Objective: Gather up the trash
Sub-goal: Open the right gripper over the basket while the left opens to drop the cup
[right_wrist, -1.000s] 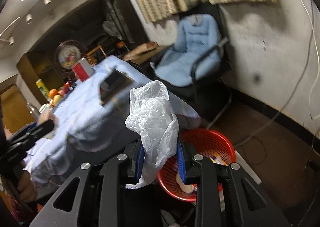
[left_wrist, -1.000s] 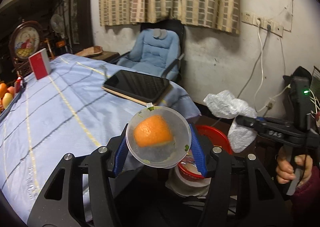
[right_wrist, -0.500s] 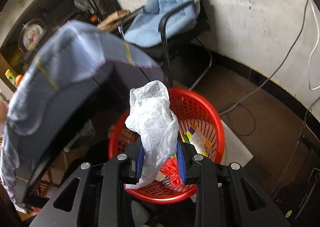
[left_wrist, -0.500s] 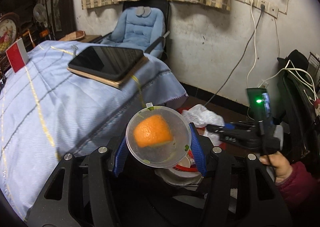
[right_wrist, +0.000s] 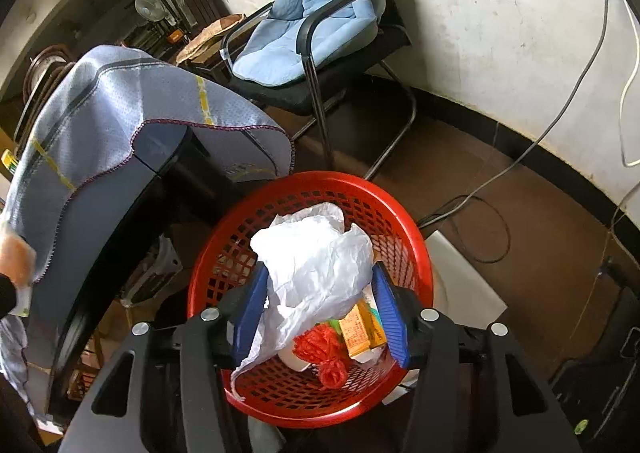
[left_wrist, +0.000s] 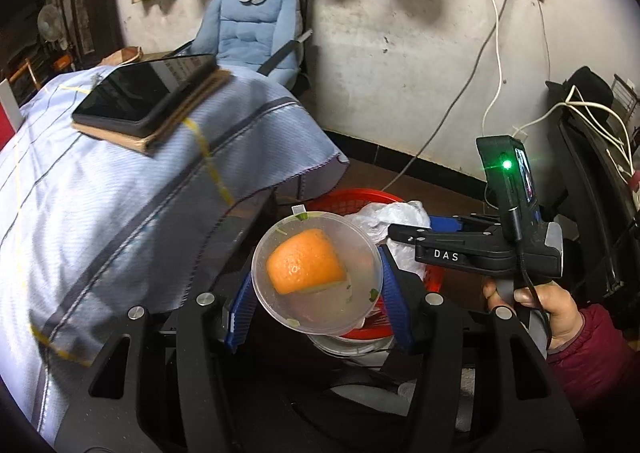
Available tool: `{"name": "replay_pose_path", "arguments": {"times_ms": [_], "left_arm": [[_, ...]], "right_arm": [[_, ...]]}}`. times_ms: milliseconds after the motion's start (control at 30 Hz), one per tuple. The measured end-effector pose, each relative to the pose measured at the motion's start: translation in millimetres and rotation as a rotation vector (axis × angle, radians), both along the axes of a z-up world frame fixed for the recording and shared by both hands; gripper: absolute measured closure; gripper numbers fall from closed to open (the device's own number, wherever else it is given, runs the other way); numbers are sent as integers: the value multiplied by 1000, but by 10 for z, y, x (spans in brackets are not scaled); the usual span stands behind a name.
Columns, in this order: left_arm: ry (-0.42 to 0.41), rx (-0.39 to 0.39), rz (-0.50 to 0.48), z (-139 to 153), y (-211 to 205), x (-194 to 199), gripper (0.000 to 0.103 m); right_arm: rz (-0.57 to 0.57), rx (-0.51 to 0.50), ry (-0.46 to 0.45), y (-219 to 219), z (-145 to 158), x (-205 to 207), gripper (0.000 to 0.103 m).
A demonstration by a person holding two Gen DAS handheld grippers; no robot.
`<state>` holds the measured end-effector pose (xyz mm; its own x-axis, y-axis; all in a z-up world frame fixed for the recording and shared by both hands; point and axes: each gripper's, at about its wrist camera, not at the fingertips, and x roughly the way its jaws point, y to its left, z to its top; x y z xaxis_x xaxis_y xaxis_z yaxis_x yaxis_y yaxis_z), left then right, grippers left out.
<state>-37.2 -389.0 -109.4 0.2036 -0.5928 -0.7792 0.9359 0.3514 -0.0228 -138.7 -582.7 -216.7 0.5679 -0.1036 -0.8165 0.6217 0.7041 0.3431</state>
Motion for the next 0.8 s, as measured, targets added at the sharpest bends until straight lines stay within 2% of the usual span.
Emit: {"name": "replay_pose_path", "arguments": {"times_ms": [67,133,500,800], "left_arm": [[1,3,-7,-14,-29,-15,48],[4,8,-11,-32,-49,-18,48],[29,57,-53,-210,-277,-66,47],[32,103,-107,-395,-589,-228,47]], "right_arm": [[-5,7,1,-16,-21,-2,32],[-15,10,-12,-31,-3,-17,30],[-96,-31,-114,-163,367,-315,30],[-104,-55,-159,-139,559,-463,30]]}}
